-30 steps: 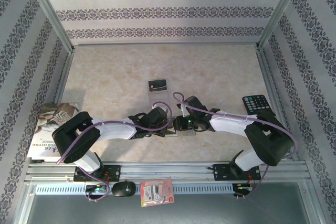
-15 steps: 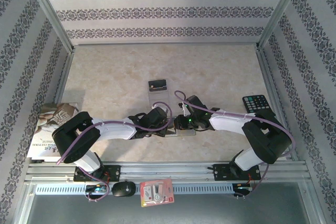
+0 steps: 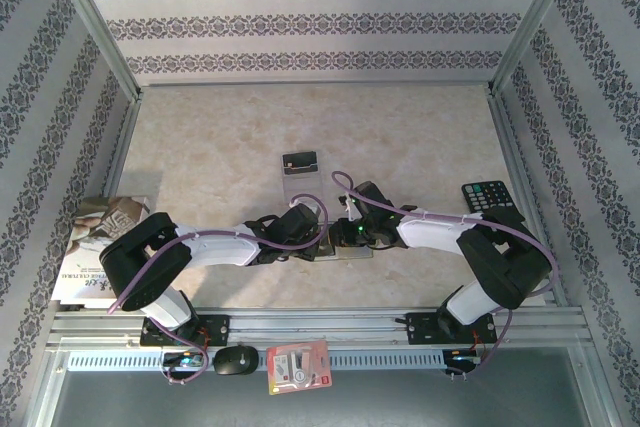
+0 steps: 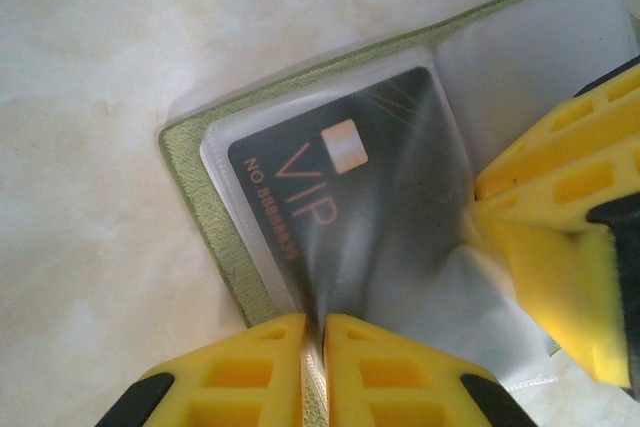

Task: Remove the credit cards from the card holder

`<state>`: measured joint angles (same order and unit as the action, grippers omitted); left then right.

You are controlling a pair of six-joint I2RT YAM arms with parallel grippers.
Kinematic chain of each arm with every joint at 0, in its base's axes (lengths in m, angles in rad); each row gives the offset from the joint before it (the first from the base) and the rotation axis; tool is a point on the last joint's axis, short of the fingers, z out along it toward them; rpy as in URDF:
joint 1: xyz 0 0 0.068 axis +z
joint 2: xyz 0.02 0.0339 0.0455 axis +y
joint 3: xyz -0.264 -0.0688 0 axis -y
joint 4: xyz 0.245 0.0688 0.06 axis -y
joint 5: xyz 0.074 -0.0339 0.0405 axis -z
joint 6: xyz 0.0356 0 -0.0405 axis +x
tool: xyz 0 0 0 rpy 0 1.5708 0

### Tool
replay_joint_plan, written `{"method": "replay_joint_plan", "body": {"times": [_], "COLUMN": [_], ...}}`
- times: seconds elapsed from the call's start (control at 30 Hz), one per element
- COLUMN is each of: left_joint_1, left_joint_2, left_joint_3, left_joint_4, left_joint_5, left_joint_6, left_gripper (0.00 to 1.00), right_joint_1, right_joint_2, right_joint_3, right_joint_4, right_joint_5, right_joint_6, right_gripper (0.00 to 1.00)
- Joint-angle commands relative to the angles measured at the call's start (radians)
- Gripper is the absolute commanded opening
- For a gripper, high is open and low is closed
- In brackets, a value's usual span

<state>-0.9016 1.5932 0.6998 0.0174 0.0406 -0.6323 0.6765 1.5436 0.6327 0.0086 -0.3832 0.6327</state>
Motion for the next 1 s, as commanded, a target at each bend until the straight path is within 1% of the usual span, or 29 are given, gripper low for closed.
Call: {"method": "replay_joint_plan", "body": {"times": [0.0, 0.2, 0.63, 0.7, 0.73, 0.83, 0.97], "left_joint_1": [-0.011, -0.011, -0.010, -0.010, -0.010, -0.010, -0.010], "left_joint_2": [0.034, 0.027, 0.024, 0.022, 0.023, 0.039, 0.045], "left_joint_3": [-0.018, -0.022, -0.034, -0.036, -0.036, -0.034, -0.033], "left_joint_4": [-0.017, -0.018, -0.017, -0.014, -0.014, -0.009, -0.006], "left_joint_5": [0.034, 0.029, 0.026, 0.027, 0.026, 0.034, 0.038], "left_joint_6": [0.014, 0.013, 0.009, 0.010, 0.011, 0.011, 0.010], "left_gripper": [0.13, 0.17, 0.18, 0.18, 0.18, 0.14, 0.12], "right_joint_1": [0.011, 0.012, 0.000, 0.001, 0.002, 0.015, 0.028], "right_joint_2": [0.025, 0.009, -0.105, -0.115, -0.110, -0.094, -0.084], "right_joint_3": [-0.002, -0.022, -0.063, -0.061, -0.054, -0.036, -0.023], "right_joint_4": [0.034, 0.034, -0.034, -0.038, -0.031, -0.011, -0.009], "right_joint_5": [-0.014, 0.009, 0.134, 0.122, 0.097, 0.061, 0.071], "right_joint_6": [0.012, 0.018, 0.025, 0.019, 0.012, 0.007, 0.007], "right_gripper": [0.19, 0.00, 0.00, 0.00, 0.00, 0.09, 0.10]}}
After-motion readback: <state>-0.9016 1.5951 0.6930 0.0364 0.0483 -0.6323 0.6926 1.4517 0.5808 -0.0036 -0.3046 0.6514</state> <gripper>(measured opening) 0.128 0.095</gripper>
